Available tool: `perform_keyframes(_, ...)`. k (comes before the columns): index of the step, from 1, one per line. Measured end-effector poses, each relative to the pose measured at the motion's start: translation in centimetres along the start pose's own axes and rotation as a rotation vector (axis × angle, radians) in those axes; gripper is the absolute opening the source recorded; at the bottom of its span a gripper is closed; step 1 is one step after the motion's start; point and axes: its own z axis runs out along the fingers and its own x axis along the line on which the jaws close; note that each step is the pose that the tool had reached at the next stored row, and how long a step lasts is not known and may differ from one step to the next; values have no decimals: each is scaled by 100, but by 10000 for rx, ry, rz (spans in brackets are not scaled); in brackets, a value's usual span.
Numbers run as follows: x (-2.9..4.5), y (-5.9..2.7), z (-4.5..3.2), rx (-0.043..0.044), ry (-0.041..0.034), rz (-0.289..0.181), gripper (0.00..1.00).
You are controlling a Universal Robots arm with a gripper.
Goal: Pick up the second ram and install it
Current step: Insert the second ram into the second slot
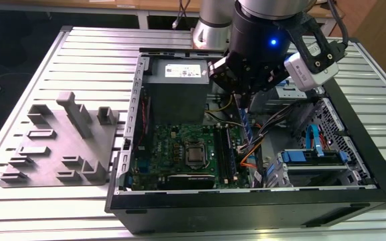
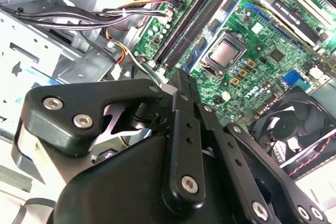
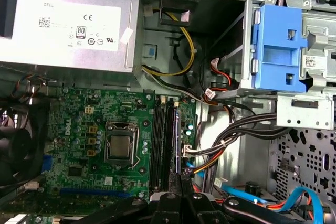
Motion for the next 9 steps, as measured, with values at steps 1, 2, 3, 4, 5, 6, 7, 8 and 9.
perform_keyframes(1, 0, 0, 5, 0, 0, 0, 8)
perform_keyframes(2, 1, 0, 10, 0, 0, 0, 8)
perform_keyframes(3, 1, -1, 16, 0, 0, 0, 8)
perform_keyframes(4, 2, -1, 22, 1, 0, 0, 8)
perform_keyframes(5, 2, -2, 36, 1, 0, 0, 8)
perform_keyframes(6, 3, -2, 47, 0, 0, 0, 8)
perform_keyframes(7, 4, -2, 51, 2, 1, 0, 8)
perform_keyframes(8, 4, -2, 53, 2, 1, 0, 8)
perform_keyframes(9, 4, -3, 57, 1, 1, 0, 8)
